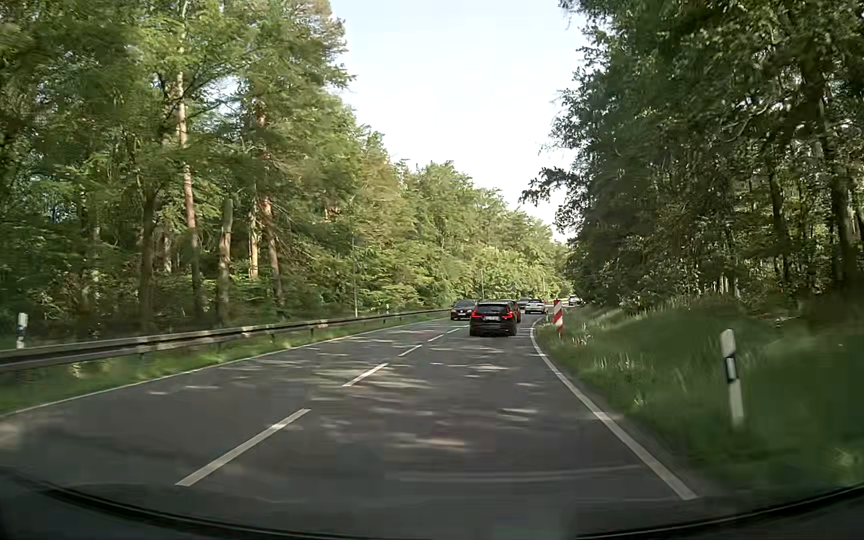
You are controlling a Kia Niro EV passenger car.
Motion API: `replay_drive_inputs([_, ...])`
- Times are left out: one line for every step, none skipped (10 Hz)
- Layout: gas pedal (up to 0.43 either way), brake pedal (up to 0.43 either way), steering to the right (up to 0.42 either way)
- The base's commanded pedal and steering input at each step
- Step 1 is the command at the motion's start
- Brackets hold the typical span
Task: Follow the waypoints while adhering to traffic rules and regulations
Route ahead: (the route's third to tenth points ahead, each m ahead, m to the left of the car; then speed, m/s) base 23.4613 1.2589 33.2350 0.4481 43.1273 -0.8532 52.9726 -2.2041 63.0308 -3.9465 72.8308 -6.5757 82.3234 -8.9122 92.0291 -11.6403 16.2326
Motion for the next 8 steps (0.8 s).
replay_drive_inputs([0.020,0.024,0.015])
replay_drive_inputs([0.028,0.024,0.016])
replay_drive_inputs([0.039,0.024,0.016])
replay_drive_inputs([0.047,0.024,0.016])
replay_drive_inputs([0.047,0.024,0.017])
replay_drive_inputs([0.059,0.024,0.017])
replay_drive_inputs([0.059,0.024,0.018])
replay_drive_inputs([0.059,0.024,0.018])
